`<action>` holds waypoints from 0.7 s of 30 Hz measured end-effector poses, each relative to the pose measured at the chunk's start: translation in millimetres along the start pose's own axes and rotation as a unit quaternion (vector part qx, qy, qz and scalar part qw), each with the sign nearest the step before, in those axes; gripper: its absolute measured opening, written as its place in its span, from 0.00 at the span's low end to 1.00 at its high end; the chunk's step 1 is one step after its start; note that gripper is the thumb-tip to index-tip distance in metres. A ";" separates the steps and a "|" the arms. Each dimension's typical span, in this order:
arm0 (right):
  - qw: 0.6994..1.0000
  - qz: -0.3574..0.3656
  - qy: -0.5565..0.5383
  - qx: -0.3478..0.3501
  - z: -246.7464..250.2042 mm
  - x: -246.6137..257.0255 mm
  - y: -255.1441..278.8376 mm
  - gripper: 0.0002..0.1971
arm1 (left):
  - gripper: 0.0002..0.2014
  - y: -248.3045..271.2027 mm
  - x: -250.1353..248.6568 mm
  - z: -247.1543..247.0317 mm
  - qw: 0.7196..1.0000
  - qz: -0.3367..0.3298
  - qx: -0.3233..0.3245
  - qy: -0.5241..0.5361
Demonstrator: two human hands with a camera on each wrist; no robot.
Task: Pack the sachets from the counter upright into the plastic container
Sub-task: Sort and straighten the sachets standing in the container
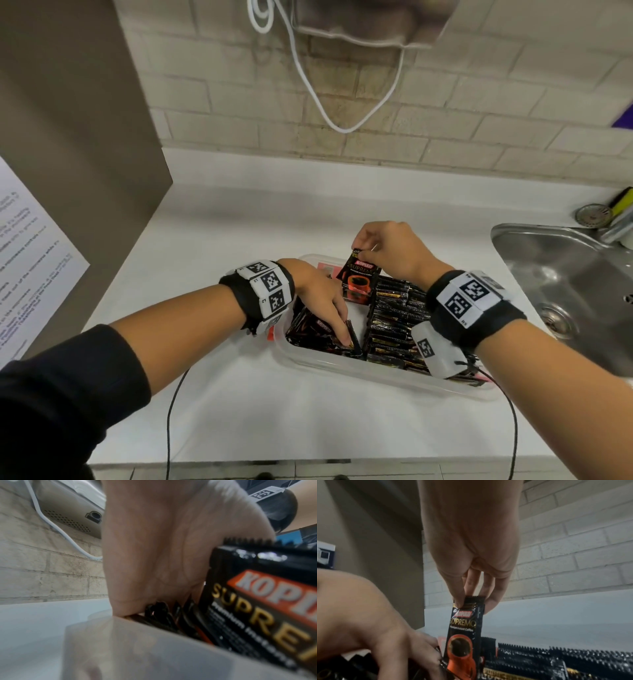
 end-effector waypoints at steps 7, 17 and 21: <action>1.000 0.003 0.003 -0.005 -4.7 -7.2 -4.5 0.06 | 0.31 3.9 3.3 -2.0 1.000 -0.003 0.008 0.022; 0.988 0.027 0.138 0.061 -27.2 -2.2 0.9 0.07 | 0.32 4.1 4.7 -4.0 0.999 0.003 0.008 0.035; 0.973 0.059 0.211 0.067 -34.1 -0.6 1.4 0.10 | 0.33 5.5 2.9 -4.7 1.000 0.003 0.000 0.030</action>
Point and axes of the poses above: each hand's wrist, its own y-axis away from the middle knuckle, its own z-axis out of the back of the hand, x = y × z, the point moved 1 cm from there along -y, towards the middle knuckle, and after that the axes turned 3 degrees about y, right-handed, at the moved point
